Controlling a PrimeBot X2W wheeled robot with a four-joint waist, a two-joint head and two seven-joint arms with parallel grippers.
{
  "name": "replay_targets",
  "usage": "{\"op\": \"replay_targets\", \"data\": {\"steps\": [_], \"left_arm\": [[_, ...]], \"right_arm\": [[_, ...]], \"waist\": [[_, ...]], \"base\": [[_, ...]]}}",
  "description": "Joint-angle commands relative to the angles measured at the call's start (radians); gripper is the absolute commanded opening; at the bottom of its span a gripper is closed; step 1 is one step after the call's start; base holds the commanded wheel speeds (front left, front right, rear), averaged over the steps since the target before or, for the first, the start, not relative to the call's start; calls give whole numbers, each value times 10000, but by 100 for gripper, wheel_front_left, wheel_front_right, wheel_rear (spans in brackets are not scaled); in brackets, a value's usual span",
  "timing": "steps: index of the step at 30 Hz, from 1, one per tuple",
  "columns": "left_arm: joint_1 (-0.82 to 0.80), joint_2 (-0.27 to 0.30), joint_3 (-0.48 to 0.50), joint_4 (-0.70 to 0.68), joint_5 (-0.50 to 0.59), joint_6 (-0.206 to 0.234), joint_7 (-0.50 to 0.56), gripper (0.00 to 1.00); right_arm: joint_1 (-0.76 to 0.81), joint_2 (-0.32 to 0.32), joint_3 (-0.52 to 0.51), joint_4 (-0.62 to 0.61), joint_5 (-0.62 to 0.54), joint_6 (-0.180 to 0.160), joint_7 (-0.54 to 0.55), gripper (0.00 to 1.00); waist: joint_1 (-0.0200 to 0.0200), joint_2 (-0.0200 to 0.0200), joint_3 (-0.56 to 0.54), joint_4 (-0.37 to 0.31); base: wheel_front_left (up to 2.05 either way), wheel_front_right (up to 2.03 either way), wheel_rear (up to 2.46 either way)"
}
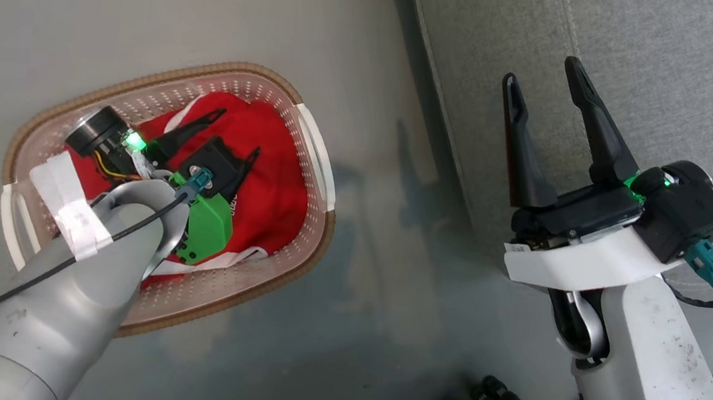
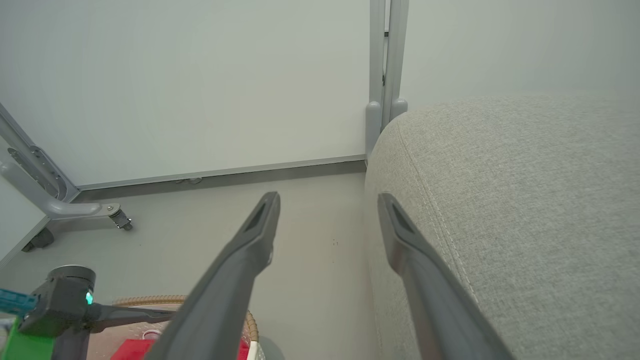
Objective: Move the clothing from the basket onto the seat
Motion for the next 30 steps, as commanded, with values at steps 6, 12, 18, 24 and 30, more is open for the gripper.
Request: {"op": "replay_targets", "data": {"steps": [6, 12, 18, 24, 30], "left_arm": [[-919, 308, -1147, 1116, -420, 14, 10, 100], [-1661, 464, -2124, 1966, -736, 13, 65, 100], [-2317, 595, -3170, 2606, -893, 13, 406, 100], [-2801, 683, -3937, 2895, -1305, 15, 780, 100], [-2911, 485, -4593, 2990, -1765, 14, 1544, 100]], "right_arm": [[-314, -15, 181, -241, 89, -3, -49, 100], [-382, -15, 233, -494, -38, -3, -49, 100], [-408, -16, 257, -678, -148, -3, -49, 100], [-385, -18, 294, -814, -241, -3, -49, 100], [-386, -16, 270, -911, -315, -3, -49, 100]], "waist": [[-1, 0, 1393, -428], [-1, 0, 1991, -420], [-1, 0, 2433, -385], [-1, 0, 2762, -261], [-1, 0, 2952, -133]], "base": [[0, 0, 0], [0, 0, 0], [0, 0, 0], [0, 0, 0], [0, 0, 0]]}}
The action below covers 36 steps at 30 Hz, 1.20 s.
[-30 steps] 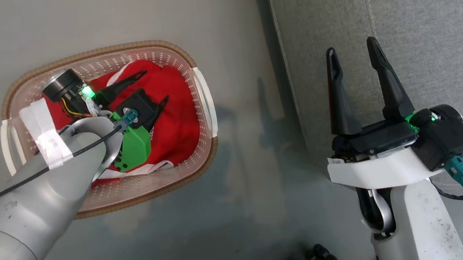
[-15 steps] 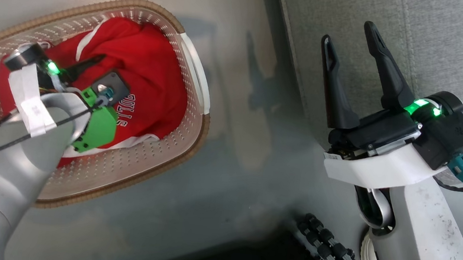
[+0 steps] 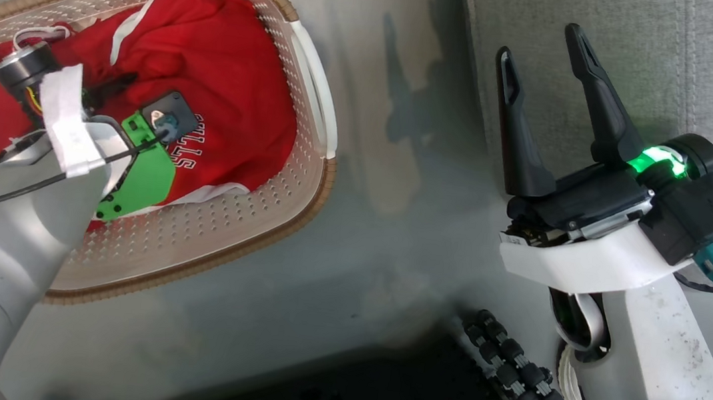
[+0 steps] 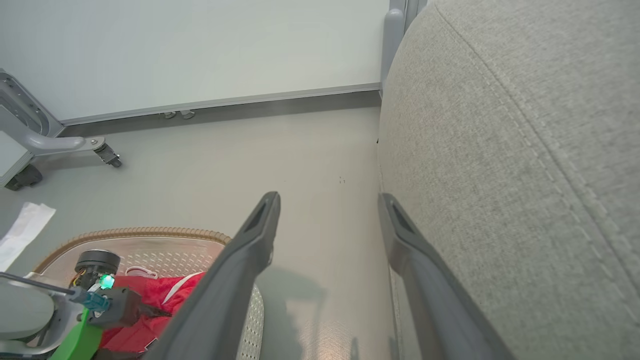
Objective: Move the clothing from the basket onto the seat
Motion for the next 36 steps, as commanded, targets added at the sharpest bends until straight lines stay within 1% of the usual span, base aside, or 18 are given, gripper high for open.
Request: {"op": "replay_targets", "data": {"steps": [1, 2, 3, 4, 6, 9, 11, 14, 21, 25, 30, 36], "left_arm": [[-181, -40, -126, 12, -102, 18, 161, 100], [-183, -71, -181, 10, -153, 18, 282, 78], [-204, -104, -239, -31, -202, 18, 378, 36], [-195, -136, -290, -83, -207, 18, 411, 0], [-127, -170, -382, -185, -150, 18, 564, 0], [-66, -195, -443, -369, -137, 18, 517, 0], [5, -228, -456, -508, -303, 18, 417, 0], [212, -316, -473, -778, -231, 18, 220, 0], [684, -694, -476, -1259, -208, 18, -473, 0], [956, -945, -476, -1412, -422, 18, -850, 0], [1303, -1212, -473, -1604, -1141, 18, -1317, 0], [1690, -1281, -376, -2061, -2033, 18, -1550, 0]], "right_arm": [[-58, -20, -7, -70, -62, -3, -49, 100], [-61, -20, -5, -81, -77, -3, -49, 100], [-79, -18, -1, -94, -99, -3, -49, 100], [-99, -20, 2, -109, -104, -3, -49, 100], [-122, -20, 8, -132, -108, -3, -49, 100], [-134, -20, -10, -116, -134, -3, -49, 100], [-121, -20, 0, -60, -149, -3, -49, 100], [-145, -20, 15, 10, -205, -3, -49, 100], [-77, -21, -83, 260, -470, -3, -51, 100], [115, -25, -145, 453, -622, -3, -51, 100], [475, -26, -262, 745, -808, -3, -49, 100], [975, -28, -452, 1072, -1015, -3, -49, 100]], "waist": [[-1, 0, 57, 77], [-1, 0, 64, 98], [-1, 0, 75, 123], [-1, 0, 80, 137], [-1, 0, 83, 159], [-1, 0, 49, 209], [-1, 0, -29, 259], [-1, 0, -229, 351], [-1, 0, -1087, 817], [-1, 0, -1723, 1110], [-1, 0, -2692, 1521], [-1, 0, -3853, 1914]], "base": [[0, 0, 0], [0, 0, 0], [0, 0, 0], [0, 0, 0], [0, 0, 0], [0, 0, 0], [0, 0, 0], [0, 0, 0], [0, 0, 0], [0, 0, 0], [0, 0, 0], [0, 0, 0]]}}
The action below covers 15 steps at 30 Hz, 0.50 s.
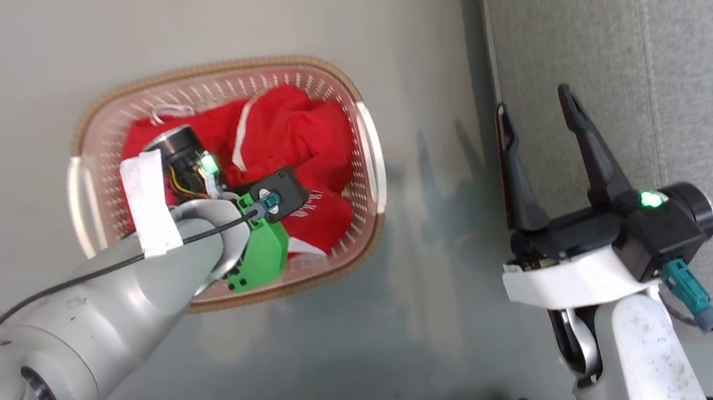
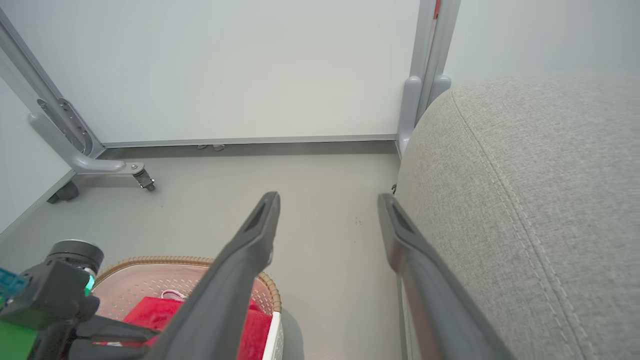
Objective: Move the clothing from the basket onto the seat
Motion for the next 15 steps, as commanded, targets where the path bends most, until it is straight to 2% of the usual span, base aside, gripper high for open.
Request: {"op": "replay_targets", "data": {"steps": [1, 15], "left_arm": [[193, -3, 128, -280, -153, 18, -96, 0], [1925, 601, 2337, -3140, 300, 389, -65, 0]], "right_arm": [[238, -41, -70, 73, -101, -3, -49, 100], [1378, -40, -312, 514, -189, -3, -49, 100]], "waist": [[0, 0, -1148, 617], [0, 0, -3305, 1217]], "base": [[0, 0, 0], [0, 0, 0]]}}
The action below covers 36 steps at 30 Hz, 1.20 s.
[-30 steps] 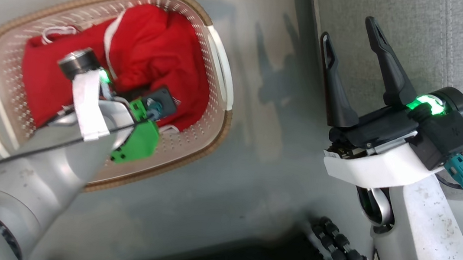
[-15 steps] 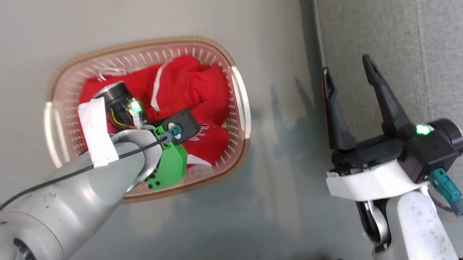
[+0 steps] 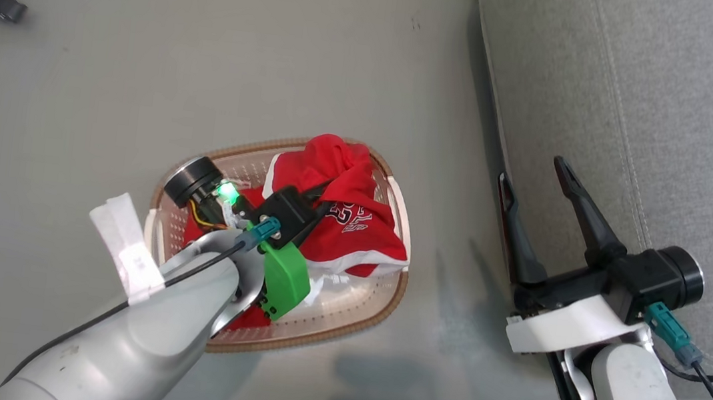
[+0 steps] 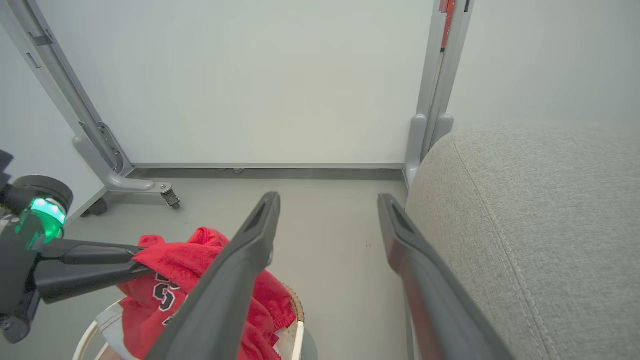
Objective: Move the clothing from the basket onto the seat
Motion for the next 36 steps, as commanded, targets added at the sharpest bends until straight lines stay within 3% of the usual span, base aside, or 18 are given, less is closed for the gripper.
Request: {"op": "replay_targets", "data": {"steps": [1, 12, 24, 36], "left_arm": [[309, 118, 239, -215, 98, 75, -6, 0], [1283, 111, 2067, -2072, 687, 138, -7, 0], [1701, -272, 3897, -4106, 1245, 111, -7, 0], [1297, -544, 4407, -4542, 1609, -101, -7, 0]], "right_arm": [[222, -36, -20, 58, 44, -3, -49, 100], [864, -36, -112, 211, 150, -3, -49, 100], [1499, -37, -160, 242, 289, -3, -49, 100], [1854, -36, -75, 213, 381, -3, -49, 100]], "waist": [[0, 0, -958, 430], [0, 0, -2126, 542], [0, 0, -3237, 694], [0, 0, -3598, 668]], "base": [[0, 0, 0], [0, 0, 0], [0, 0, 0], [0, 0, 0]]}}
